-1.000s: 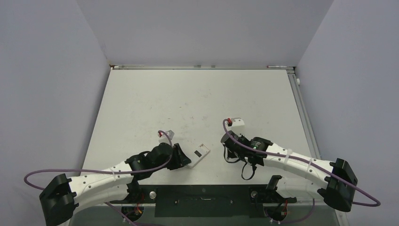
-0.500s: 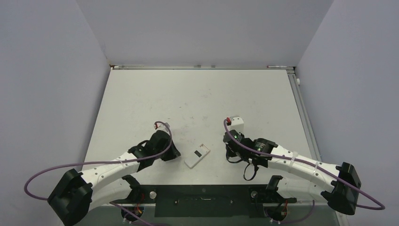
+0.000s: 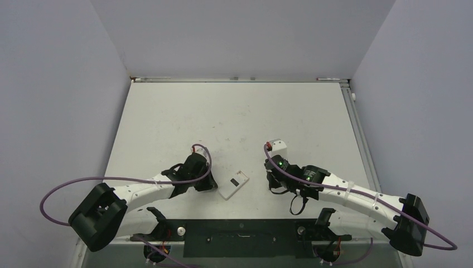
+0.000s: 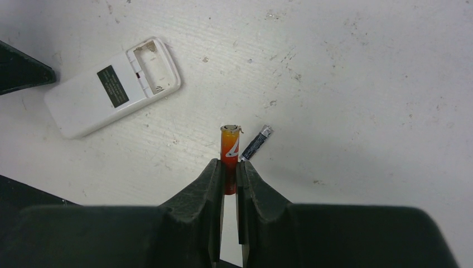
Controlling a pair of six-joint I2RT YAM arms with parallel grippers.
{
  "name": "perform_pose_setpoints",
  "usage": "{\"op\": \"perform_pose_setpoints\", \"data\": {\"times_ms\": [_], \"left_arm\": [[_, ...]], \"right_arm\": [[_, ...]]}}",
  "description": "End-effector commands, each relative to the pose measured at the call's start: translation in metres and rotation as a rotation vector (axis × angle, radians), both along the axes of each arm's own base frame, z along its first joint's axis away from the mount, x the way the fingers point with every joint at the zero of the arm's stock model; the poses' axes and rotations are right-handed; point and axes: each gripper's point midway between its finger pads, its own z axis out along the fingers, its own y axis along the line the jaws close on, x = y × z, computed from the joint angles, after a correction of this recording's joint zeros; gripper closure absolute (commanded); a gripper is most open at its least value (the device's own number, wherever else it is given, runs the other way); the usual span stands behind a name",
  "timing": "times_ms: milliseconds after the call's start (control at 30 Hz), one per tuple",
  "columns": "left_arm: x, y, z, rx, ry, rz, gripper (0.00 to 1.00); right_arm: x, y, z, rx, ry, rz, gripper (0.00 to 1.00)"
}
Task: Load the batteries into the remote control
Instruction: Adjust the remote control at the center of the board.
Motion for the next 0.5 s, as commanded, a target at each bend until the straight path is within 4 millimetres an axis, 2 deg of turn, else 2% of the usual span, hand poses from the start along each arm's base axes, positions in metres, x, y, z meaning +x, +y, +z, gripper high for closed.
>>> {"op": "perform_pose_setpoints", "data": {"times_ms": [0, 467], "left_arm": [[0.013, -0.023, 0.021, -0.085, -0.053, -0.048, 1.0], [-0.004, -0.041, 0.011, -0.078, -0.021, -0.11, 1.0]], "right_arm": [[0.001, 0.013, 0.006, 0.033, -0.037, 0.085, 0.92], [0.002, 0.042, -0.002, -0.033, -0.02, 0.309, 0.92]]}}
